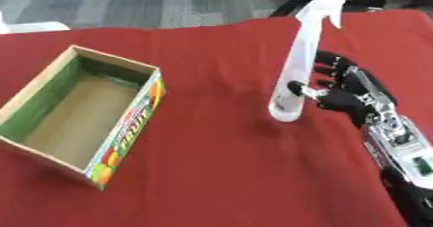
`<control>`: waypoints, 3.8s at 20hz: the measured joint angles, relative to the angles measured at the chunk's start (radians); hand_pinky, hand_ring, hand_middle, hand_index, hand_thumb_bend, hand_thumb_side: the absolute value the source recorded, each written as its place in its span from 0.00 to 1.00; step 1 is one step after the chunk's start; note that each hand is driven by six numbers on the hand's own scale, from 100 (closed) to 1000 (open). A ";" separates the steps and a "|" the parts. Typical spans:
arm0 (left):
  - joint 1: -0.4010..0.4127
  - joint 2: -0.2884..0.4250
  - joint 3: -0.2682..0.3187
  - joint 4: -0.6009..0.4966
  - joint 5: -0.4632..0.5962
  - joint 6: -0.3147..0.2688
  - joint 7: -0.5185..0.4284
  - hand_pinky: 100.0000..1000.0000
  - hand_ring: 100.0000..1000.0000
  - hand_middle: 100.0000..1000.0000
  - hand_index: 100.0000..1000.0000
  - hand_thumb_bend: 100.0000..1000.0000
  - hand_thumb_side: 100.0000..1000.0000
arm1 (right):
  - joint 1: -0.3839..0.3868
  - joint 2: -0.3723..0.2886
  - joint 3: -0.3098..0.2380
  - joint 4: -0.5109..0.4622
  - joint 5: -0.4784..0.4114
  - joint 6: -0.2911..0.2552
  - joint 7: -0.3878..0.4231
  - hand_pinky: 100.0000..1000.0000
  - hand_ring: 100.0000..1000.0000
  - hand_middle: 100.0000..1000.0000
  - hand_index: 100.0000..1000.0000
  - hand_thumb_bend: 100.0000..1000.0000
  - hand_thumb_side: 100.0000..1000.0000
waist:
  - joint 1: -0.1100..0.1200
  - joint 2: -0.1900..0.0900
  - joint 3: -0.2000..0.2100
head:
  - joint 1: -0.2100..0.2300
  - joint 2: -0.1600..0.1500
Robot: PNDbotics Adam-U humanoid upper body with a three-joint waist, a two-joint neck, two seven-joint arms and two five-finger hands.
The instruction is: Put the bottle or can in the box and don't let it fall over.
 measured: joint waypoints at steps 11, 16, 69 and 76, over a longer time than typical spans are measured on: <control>-0.001 -0.008 0.000 0.000 0.000 0.002 -0.002 0.79 0.78 0.76 0.82 0.33 0.74 | -0.030 0.020 0.012 0.064 -0.027 -0.009 0.008 0.89 0.93 0.88 0.89 0.53 0.03 | 0.002 0.006 0.005 | -0.008 0.033; -0.001 -0.008 0.000 0.000 0.000 0.002 -0.002 0.79 0.78 0.76 0.82 0.33 0.74 | -0.035 0.031 0.018 0.076 -0.030 -0.014 0.013 0.89 0.93 0.86 0.88 0.54 0.02 | 0.003 0.006 0.005 | -0.006 0.063; -0.004 -0.017 -0.001 0.000 0.001 0.001 -0.001 0.80 0.77 0.76 0.78 0.30 0.75 | -0.072 0.046 0.043 0.115 -0.028 -0.137 -0.036 0.77 0.46 0.00 0.01 0.00 0.00 | 0.008 0.024 0.027 | -0.014 0.069; -0.004 -0.017 0.000 0.000 0.001 0.000 0.001 0.80 0.77 0.76 0.78 0.30 0.75 | -0.099 0.023 0.052 0.031 0.016 -0.064 -0.042 0.77 0.45 0.00 0.01 0.00 0.00 | 0.006 0.024 0.025 | -0.019 0.069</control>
